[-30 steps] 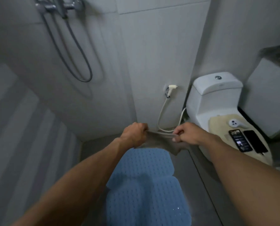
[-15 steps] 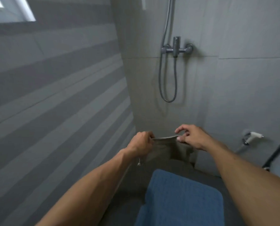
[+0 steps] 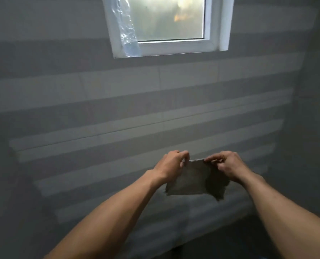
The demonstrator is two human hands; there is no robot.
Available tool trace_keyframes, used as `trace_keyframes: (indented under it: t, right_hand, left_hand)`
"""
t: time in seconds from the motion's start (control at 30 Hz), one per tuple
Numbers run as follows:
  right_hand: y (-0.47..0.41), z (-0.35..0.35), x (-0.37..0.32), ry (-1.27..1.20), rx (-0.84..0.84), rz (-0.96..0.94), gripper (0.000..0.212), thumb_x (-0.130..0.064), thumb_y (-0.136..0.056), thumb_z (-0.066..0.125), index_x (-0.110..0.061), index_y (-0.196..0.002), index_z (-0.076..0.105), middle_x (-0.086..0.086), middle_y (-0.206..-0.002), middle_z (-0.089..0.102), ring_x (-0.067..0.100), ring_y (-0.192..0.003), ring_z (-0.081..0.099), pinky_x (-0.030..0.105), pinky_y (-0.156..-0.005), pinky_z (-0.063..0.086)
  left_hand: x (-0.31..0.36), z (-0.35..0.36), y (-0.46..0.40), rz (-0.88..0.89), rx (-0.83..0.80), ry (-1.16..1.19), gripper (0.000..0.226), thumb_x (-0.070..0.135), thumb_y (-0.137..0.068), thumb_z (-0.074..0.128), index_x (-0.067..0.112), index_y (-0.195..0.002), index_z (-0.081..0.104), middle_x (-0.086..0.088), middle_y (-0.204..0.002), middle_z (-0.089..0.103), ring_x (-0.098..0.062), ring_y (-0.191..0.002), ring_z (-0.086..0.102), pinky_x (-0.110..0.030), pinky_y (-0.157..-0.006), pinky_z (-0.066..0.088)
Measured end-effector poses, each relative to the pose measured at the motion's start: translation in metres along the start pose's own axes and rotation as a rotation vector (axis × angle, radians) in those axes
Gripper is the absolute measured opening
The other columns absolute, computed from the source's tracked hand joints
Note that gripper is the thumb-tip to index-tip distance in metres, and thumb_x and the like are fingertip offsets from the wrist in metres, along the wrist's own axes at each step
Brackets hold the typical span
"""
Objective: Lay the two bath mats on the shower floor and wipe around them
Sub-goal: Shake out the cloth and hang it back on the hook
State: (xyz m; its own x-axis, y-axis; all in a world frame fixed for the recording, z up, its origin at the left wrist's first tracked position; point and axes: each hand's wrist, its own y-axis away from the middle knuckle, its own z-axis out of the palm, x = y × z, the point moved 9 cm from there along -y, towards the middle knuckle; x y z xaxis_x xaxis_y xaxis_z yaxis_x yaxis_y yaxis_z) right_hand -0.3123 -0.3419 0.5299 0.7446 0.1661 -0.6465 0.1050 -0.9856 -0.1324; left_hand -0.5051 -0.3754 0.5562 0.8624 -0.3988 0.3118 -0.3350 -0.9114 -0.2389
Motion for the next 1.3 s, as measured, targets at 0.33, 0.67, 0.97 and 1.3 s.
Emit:
trace_keyframes:
  t: [0.33, 0.67, 0.97, 1.3]
  right_hand:
    - [-0.042, 0.133, -0.217, 0.166, -0.231, -0.604, 0.032, -0.023, -0.100, 0.052, -0.043, -0.119, 0.067, 0.000, -0.109, 0.061, 0.024, -0.100, 0.059, 0.036, -0.078, 0.049]
    - [0.027, 0.234, -0.397, 0.189, -0.386, -1.092, 0.041, -0.021, -0.099, 0.045, -0.041, -0.133, 0.057, 0.001, -0.109, 0.054, 0.025, -0.097, 0.056, 0.030, -0.072, 0.040]
    - [0.119, 0.295, -0.513, 0.223, -0.364, -1.365, 0.043, -0.031, -0.098, 0.051, -0.053, -0.136, 0.047, 0.005, -0.128, 0.053, 0.033, -0.115, 0.054, 0.037, -0.078, 0.043]
    - [0.172, 0.358, -0.519, 0.349, -0.528, -1.330, 0.035, -0.032, -0.100, 0.049, -0.043, -0.134, 0.050, 0.010, -0.113, 0.056, 0.034, -0.103, 0.059, 0.046, -0.087, 0.052]
  left_hand:
    - [-0.120, -0.110, 0.107, -0.325, 0.028, -0.437, 0.015, 0.011, -0.094, 0.053, 0.009, -0.098, 0.068, -0.014, -0.098, 0.053, -0.034, -0.087, 0.062, -0.038, -0.066, 0.048]
    - [-0.185, -0.208, 0.248, -0.735, 0.003, -0.624, 0.028, 0.011, -0.084, 0.054, 0.017, -0.105, 0.071, -0.015, -0.101, 0.069, -0.037, -0.093, 0.066, -0.039, -0.070, 0.052]
    - [-0.185, -0.266, 0.361, -1.103, -0.094, -0.817, 0.023, 0.006, -0.090, 0.051, 0.006, -0.108, 0.066, -0.017, -0.113, 0.065, -0.034, -0.102, 0.064, -0.037, -0.075, 0.049]
    - [-0.204, -0.211, 0.403, -1.167, -0.219, -0.847, 0.033, 0.006, -0.098, 0.040, 0.005, -0.126, 0.056, -0.016, -0.127, 0.059, -0.034, -0.114, 0.059, -0.044, -0.088, 0.048]
